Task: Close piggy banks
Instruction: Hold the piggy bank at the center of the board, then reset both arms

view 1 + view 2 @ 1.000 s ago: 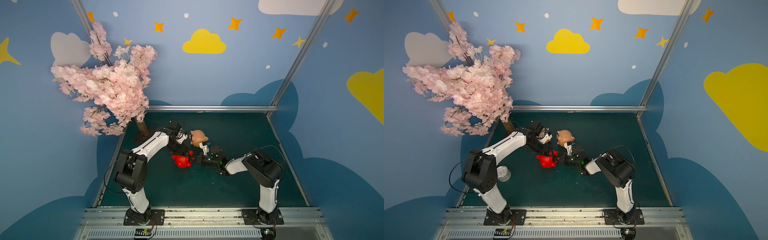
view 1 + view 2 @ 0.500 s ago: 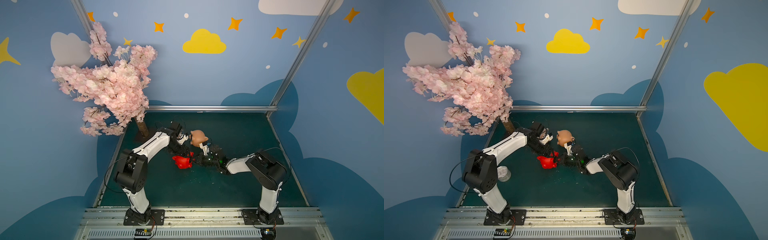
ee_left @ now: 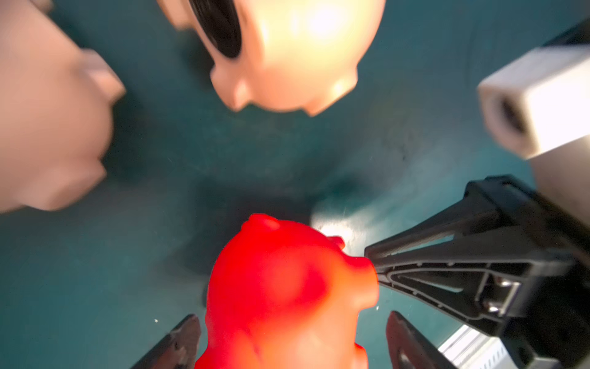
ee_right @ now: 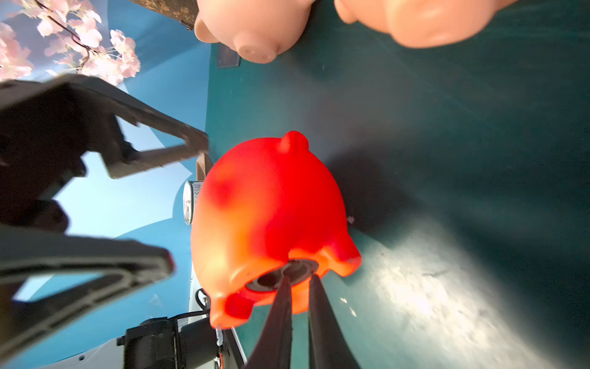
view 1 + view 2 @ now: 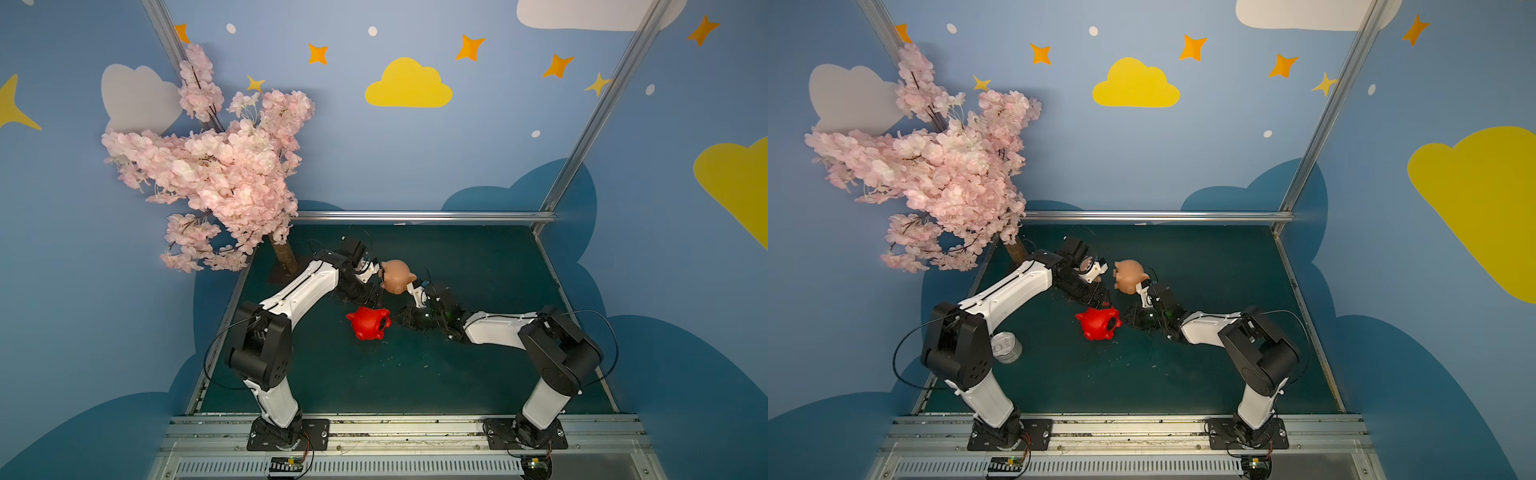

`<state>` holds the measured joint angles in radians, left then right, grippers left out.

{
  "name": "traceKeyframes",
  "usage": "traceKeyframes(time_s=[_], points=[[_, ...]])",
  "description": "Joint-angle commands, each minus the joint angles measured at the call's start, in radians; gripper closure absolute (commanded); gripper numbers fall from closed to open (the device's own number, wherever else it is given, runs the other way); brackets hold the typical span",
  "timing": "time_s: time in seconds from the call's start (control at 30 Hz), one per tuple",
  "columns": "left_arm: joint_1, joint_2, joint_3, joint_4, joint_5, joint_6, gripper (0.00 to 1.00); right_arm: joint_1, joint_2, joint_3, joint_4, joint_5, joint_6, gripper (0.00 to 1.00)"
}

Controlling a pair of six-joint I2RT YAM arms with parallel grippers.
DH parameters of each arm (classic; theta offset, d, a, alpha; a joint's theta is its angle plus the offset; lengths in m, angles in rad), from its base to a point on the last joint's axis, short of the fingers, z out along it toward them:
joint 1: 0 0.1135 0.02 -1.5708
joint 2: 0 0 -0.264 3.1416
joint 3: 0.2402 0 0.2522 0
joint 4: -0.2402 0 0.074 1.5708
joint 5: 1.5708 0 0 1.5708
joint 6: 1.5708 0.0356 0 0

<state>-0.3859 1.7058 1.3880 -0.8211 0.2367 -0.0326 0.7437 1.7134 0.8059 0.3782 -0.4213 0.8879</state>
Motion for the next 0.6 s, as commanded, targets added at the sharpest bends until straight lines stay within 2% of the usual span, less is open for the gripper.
traceKeyframes(time_s=[0.0,0.13,0.27,0.3,0.33,0.43,0.57], points=[[0.014,-0.100,-0.003,0.122,-0.085,-0.054,0.10,-0.019,-0.081,0.021,-0.129,0.042,-0.084,0.86],[0.029,-0.214,-0.109,0.328,-0.262,-0.124,0.10,-0.062,-0.173,0.053,-0.286,0.067,-0.185,0.86],[0.040,-0.333,-0.285,0.570,-0.460,-0.129,0.08,-0.125,-0.246,0.109,-0.473,0.124,-0.295,0.83],[0.046,-0.358,-0.332,0.627,-0.510,-0.127,0.07,-0.144,-0.267,0.117,-0.506,0.142,-0.322,0.81],[0.051,-0.384,-0.381,0.683,-0.563,-0.128,0.06,-0.164,-0.287,0.120,-0.532,0.174,-0.345,0.74],[0.077,-0.438,-0.514,0.814,-0.680,-0.117,0.03,-0.206,-0.343,0.109,-0.586,0.372,-0.352,0.63],[0.132,-0.474,-0.671,0.952,-0.822,-0.095,0.01,-0.281,-0.419,0.073,-0.579,0.549,-0.459,0.47]])
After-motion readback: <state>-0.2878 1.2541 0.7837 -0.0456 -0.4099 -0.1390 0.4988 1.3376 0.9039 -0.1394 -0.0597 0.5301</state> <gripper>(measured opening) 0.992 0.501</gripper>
